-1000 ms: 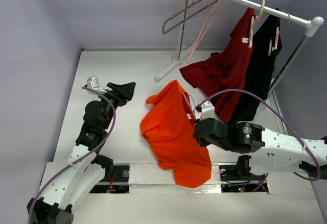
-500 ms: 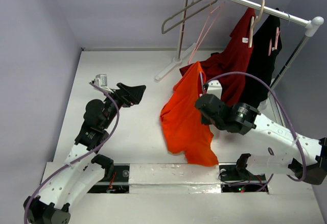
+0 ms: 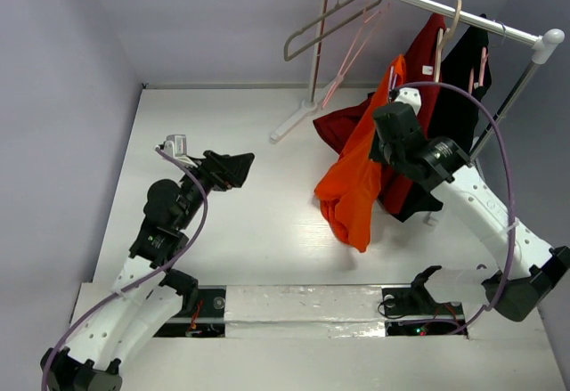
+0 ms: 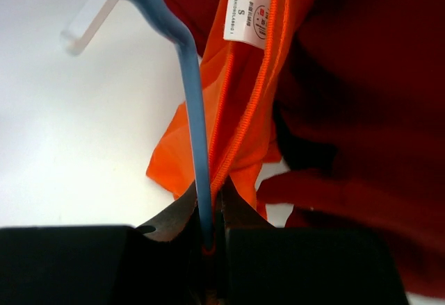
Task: Place the t-shirt on the hanger
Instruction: Place the hanger at the clothesline.
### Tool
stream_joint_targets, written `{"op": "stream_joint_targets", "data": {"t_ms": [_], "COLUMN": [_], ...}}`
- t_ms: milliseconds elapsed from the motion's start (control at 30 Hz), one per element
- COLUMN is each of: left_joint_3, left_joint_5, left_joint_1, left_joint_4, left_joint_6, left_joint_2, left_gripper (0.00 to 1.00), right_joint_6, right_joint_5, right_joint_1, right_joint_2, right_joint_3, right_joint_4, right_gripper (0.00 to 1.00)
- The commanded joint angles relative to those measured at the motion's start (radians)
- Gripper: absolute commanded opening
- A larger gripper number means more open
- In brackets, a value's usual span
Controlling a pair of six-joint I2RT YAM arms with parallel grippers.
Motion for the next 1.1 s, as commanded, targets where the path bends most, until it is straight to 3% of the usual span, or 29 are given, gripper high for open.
{"op": "stream_joint_targets", "data": {"t_ms": [0,467,700,1067], "left_joint_3": [-0.044,-0.141,-0.135,-0.118], "left_joint_5": [-0.012,0.076,0.059,0.02], "left_joint_1": [-0.002,-0.002,-0.034,-0.053], "left_joint_4": [0.07,0.191,0.19,0.155], "left_joint_6": [0.016,-0.006,0.008,0.023], "left_joint_2": [-0.044,-0.007,-0.013,-0.009], "left_gripper": [0.99,0.99,0.99,0.99], "right_joint_6": [-0.072,-0.233,-0.307,-0.334], "right_joint_5": [-0.024,0.052,-0.081,-0.166], "right_joint_1": [-0.053,-0.099,-0.213,-0.311], "right_joint_2": [0.012,0.083,0.102,0.214], "right_joint_3": [0.093,0.264,0.328,0.471], "right_joint_4": [0.127,0.269,0.288,0.231], "right_gripper": [0.0,0.0,0.0,0.0]}}
